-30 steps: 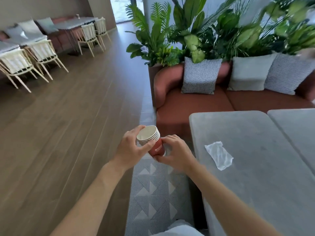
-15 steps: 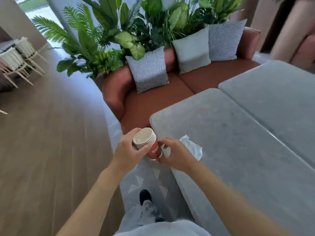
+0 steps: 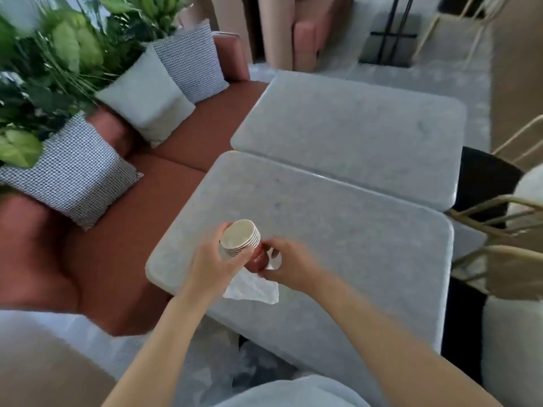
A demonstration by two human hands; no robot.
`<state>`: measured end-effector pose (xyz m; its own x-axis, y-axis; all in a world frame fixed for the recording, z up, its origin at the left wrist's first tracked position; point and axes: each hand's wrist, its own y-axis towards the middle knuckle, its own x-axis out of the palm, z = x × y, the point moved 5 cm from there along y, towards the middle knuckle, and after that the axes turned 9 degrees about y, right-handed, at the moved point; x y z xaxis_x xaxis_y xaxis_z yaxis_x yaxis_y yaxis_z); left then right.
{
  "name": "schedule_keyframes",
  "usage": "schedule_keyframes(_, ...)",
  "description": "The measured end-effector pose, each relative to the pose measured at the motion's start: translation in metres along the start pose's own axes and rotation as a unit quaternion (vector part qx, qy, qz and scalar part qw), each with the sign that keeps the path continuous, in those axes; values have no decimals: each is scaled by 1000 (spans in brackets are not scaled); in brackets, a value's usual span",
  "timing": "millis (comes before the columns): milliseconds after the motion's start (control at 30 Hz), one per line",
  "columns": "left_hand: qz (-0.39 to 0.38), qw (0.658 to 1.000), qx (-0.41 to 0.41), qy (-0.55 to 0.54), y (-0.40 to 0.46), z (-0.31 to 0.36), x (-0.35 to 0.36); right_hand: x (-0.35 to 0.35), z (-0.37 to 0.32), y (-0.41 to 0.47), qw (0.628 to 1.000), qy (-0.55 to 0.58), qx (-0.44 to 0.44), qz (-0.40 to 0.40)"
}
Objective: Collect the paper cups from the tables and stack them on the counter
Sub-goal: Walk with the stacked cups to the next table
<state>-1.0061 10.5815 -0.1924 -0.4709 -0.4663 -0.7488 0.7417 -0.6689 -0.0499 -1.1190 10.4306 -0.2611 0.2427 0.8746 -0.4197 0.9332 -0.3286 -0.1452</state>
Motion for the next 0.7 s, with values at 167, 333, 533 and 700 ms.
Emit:
schedule_keyframes(167, -40, 998, 44, -27, 34, -16, 5, 9, 10, 13, 998, -14, 47, 39)
schedule_keyframes(333, -85, 995, 45, -23, 56, -70, 0, 53, 30, 31, 992, -2, 114, 52)
schedule_keyframes(533, -97, 995, 28, -5, 69, -137, -13, 116, 68, 36, 972, -27, 230, 31)
schedule_keyframes(700, -130, 991, 23, 10, 63, -171, -3, 146, 85, 35, 958, -107, 263, 33)
